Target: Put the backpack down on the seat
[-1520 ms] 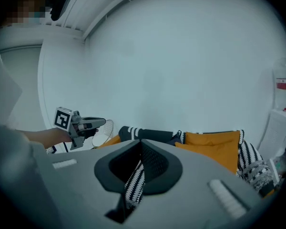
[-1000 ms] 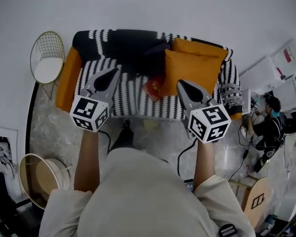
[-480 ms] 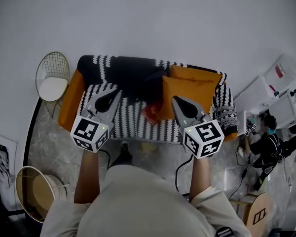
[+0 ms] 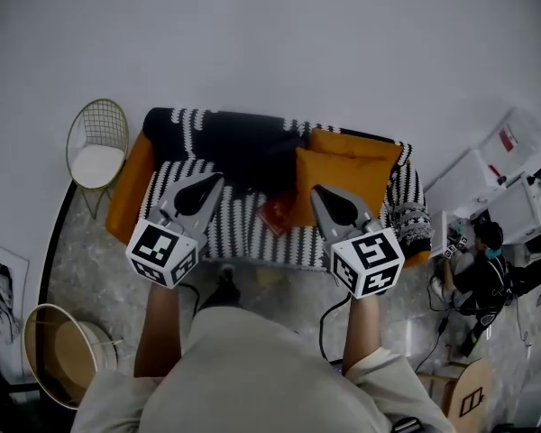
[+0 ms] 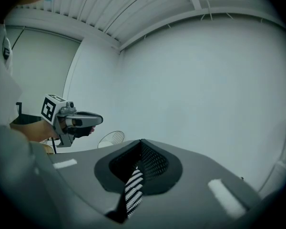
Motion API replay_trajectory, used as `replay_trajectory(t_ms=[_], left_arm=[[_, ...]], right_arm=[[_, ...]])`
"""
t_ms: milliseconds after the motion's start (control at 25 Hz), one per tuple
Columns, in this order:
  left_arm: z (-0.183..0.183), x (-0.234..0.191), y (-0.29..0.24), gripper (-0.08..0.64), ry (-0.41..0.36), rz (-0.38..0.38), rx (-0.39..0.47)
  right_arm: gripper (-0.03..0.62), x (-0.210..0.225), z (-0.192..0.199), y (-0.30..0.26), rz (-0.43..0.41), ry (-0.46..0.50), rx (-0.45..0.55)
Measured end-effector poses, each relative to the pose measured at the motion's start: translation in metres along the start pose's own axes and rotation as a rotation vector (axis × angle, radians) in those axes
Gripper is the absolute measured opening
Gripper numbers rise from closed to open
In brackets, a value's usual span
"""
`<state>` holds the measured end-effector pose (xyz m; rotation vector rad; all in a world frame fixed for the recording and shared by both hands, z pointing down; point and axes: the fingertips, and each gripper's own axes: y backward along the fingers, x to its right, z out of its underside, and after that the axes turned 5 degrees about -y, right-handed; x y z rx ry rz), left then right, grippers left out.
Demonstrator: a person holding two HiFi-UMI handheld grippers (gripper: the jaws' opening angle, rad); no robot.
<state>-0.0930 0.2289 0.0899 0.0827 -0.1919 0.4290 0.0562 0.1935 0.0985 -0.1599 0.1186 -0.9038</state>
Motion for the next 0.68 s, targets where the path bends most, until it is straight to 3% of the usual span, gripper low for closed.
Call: replay_trajectory(t_ms=[680], left_arm=[[0.011,0.004,0.003,0.003,0.062,0.049,-0.009]], right_arm=[[0.006,-0.005,0.009,-0.005,0.012,-0.024,0.001]])
